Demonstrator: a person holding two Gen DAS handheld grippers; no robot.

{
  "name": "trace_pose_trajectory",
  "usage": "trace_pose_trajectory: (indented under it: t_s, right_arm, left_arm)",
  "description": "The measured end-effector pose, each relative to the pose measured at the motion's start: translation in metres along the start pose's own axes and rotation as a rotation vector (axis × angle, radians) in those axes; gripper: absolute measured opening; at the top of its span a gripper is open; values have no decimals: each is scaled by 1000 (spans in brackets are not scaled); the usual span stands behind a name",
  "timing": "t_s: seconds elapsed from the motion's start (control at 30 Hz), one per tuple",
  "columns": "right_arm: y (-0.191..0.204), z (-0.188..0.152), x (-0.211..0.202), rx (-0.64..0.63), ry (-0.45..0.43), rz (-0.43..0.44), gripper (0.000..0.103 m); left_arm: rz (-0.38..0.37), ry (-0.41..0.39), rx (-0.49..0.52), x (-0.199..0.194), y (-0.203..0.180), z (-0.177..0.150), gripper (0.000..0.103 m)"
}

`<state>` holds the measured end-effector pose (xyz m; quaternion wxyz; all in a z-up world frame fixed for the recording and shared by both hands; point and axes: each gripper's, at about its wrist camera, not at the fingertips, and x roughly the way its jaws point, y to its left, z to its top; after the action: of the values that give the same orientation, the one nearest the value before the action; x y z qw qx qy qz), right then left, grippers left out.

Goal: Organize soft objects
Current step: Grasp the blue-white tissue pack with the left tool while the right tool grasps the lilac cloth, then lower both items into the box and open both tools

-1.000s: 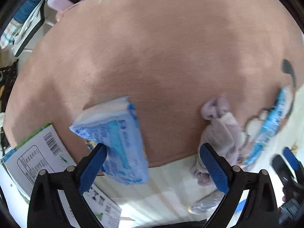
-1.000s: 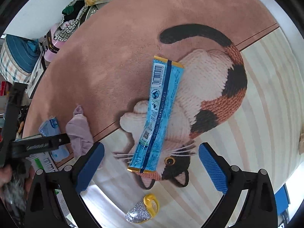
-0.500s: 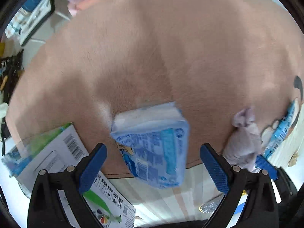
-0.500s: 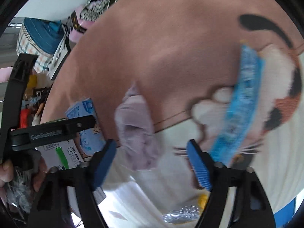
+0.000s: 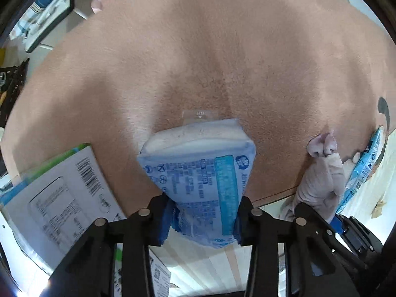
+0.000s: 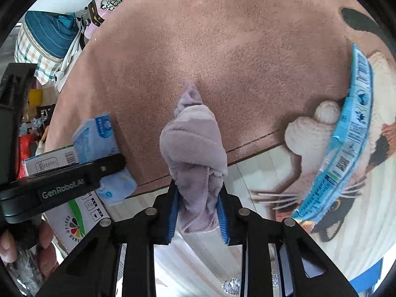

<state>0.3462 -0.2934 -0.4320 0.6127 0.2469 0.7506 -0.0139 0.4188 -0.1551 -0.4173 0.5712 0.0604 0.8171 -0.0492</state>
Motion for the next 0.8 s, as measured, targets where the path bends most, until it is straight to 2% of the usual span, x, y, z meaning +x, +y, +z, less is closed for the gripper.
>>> trace_pose_trajectory:
  t_s: [0.17,0.37,0.5,0.6,0.67,0.8]
  right_arm:
    - [17,-21,-37,-42,-54,13,28]
    - [72,-75,-96,-165,-145,71,28]
    - [124,-124,-111,-270,-161,103,28]
    - [168,-158,-103,-346,-134,126,28]
    - [194,-176,-91,-383,-119,132,28]
    - [258,-205,-41,-444,-58,126,28]
  left_arm:
    - [-58,-101,2,-39,18,-28,35]
    - [-161,-254,-16,-109,72,-98,35]
    - [-162,-332,-66,-144,129,-161,36]
    - [-149,-332,-126,-140,182,-198,36]
    - [-142,-316,-157,-124,214,-202,36]
    - [-156,-246,-238,-95,276,-220,36]
